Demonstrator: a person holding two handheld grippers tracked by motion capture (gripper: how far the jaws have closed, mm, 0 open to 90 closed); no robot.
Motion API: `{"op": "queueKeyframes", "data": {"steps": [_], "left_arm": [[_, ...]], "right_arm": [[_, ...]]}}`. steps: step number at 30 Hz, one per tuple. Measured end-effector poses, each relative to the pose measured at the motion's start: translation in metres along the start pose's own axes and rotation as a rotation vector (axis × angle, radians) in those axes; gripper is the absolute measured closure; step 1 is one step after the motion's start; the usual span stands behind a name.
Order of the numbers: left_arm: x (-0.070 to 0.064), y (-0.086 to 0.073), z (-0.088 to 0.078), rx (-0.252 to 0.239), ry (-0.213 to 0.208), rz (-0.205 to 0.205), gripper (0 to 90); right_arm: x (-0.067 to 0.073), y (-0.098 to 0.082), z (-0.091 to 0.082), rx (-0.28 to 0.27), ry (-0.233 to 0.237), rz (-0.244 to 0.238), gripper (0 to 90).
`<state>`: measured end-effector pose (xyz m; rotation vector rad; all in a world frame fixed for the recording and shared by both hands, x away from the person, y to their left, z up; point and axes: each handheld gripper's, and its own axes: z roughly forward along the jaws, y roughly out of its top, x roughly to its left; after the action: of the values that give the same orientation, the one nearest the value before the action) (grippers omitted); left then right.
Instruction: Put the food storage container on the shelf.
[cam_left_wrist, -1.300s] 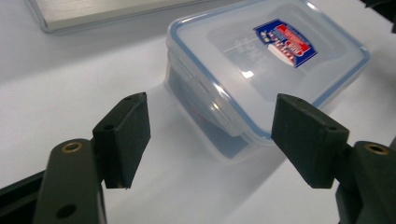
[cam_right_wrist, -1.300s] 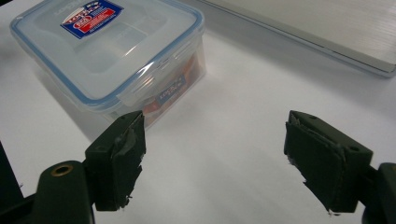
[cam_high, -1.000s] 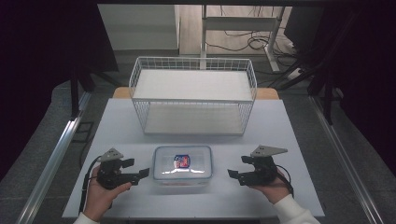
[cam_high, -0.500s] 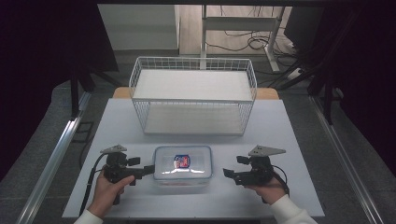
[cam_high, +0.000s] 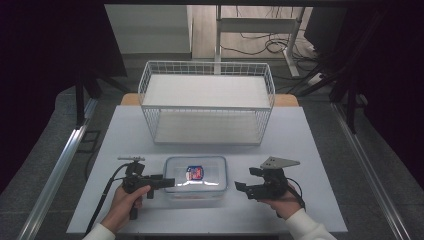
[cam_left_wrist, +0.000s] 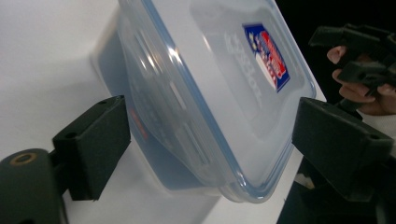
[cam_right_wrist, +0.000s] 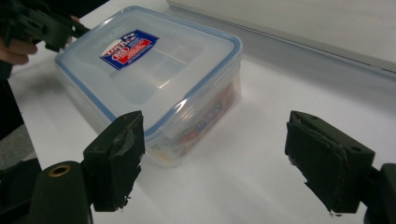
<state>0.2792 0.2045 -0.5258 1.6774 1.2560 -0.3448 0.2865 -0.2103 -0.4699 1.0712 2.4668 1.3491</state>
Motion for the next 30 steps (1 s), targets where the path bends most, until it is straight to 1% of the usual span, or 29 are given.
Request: {"op": "queueKeyframes", "data": {"steps": [3, 4, 5, 7, 9, 10, 11, 12, 13, 15, 16, 18, 19, 22, 24, 27, 28, 30], "left_arm": [[0.001, -0.001, 0.002, 0.006, -0.03, -0.021, 13.6], [0.001, -0.002, 0.002, 0.006, -0.035, -0.031, 14.3], [0.003, -0.003, 0.003, 0.009, -0.05, -0.051, 14.5], [0.005, -0.004, 0.003, 0.011, -0.052, -0.053, 16.4], [0.005, -0.003, 0.002, 0.002, -0.053, -0.052, 18.1], [0.005, -0.003, 0.001, 0.0, -0.054, -0.051, 19.3], [0.005, -0.003, 0.001, 0.0, -0.054, -0.051, 19.6], [0.006, -0.003, 0.002, 0.004, -0.056, -0.055, 20.6], [0.006, -0.004, 0.002, 0.004, -0.055, -0.055, 21.0], [0.006, -0.004, 0.002, 0.005, -0.054, -0.054, 21.5], [0.006, -0.004, 0.002, 0.004, -0.054, -0.054, 22.1], [0.007, -0.004, 0.001, 0.005, -0.055, -0.059, 23.0], [0.006, -0.004, 0.001, 0.005, -0.054, -0.06, 23.3], [0.006, -0.004, 0.001, 0.006, -0.048, -0.057, 24.8], [0.006, -0.004, 0.001, 0.006, -0.037, -0.052, 27.1], [0.006, -0.004, 0.001, 0.006, -0.031, -0.051, 28.1], [0.006, -0.004, 0.001, 0.005, -0.03, -0.051, 29.1], [0.006, -0.004, 0.0, 0.005, -0.03, -0.051, 29.6]], "right_arm": [[0.0, 0.001, 0.002, -0.008, 0.036, 0.05, 19.5], [-0.001, 0.002, 0.004, -0.014, 0.066, 0.098, 18.7], [-0.002, 0.003, 0.006, -0.018, 0.079, 0.118, 18.8], [-0.007, 0.003, 0.014, -0.012, 0.153, 0.215, 18.8], [-0.009, 0.004, 0.023, 0.0, 0.184, 0.271, 18.8], [-0.009, 0.004, 0.029, 0.017, 0.195, 0.288, 18.9], [-0.009, 0.004, 0.029, 0.017, 0.195, 0.288, 18.9], [-0.009, 0.004, 0.041, 0.048, 0.207, 0.315, 18.6], [-0.01, 0.003, 0.047, 0.062, 0.217, 0.33, 18.5], [-0.012, 0.002, 0.054, 0.081, 0.234, 0.358, 18.5], [-0.014, 0.001, 0.06, 0.093, 0.25, 0.384, 19.7], [-0.016, 0.001, 0.064, 0.105, 0.276, 0.419, 21.2], [-0.016, 0.001, 0.066, 0.108, 0.288, 0.436, 22.2], [-0.018, 0.001, 0.068, 0.126, 0.323, 0.472, 31.4], [-0.018, 0.0, 0.069, 0.138, 0.324, 0.481, 32.6], [-0.022, 0.0, 0.068, 0.15, 0.338, 0.513, 37.4], [-0.023, 0.0, 0.068, 0.151, 0.349, 0.531, 38.4], [-0.024, -0.001, 0.067, 0.152, 0.353, 0.543, 39.3]]}}
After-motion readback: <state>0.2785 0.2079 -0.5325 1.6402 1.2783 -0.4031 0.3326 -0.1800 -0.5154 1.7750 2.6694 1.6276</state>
